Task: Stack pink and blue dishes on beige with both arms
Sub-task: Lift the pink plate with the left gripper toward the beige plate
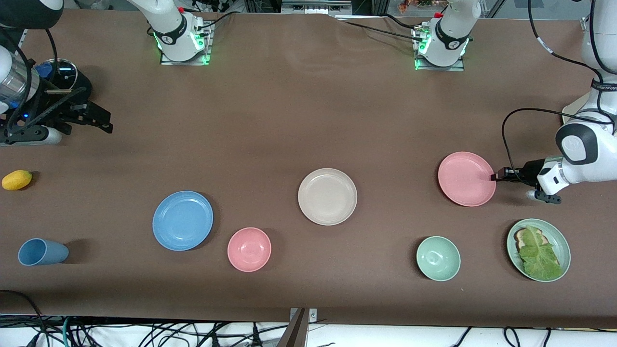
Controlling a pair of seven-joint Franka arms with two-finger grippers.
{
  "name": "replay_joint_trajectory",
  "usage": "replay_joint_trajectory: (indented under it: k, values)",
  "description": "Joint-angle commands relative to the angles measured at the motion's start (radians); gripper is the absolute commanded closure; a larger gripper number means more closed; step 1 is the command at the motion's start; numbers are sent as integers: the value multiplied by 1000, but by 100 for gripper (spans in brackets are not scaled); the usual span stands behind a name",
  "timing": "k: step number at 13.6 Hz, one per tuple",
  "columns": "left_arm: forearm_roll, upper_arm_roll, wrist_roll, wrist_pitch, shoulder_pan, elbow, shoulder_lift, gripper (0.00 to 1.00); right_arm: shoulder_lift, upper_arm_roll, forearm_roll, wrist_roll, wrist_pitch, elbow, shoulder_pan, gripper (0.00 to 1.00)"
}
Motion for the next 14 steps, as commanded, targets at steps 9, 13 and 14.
replay_joint_trajectory:
  k: [9,13,14]
  values:
    - [-26,-8,-155,-247,-92,151,-79,100,2,-12,15,-9,-11,12,-6,0]
    - [-31,-20,-351,-249,-222,183,-107,100,2,-12,15,-9,-11,12,-6,0]
    - [-31,-40,-432,-247,-250,196,-108,100,2,-12,15,-9,-11,12,-6,0]
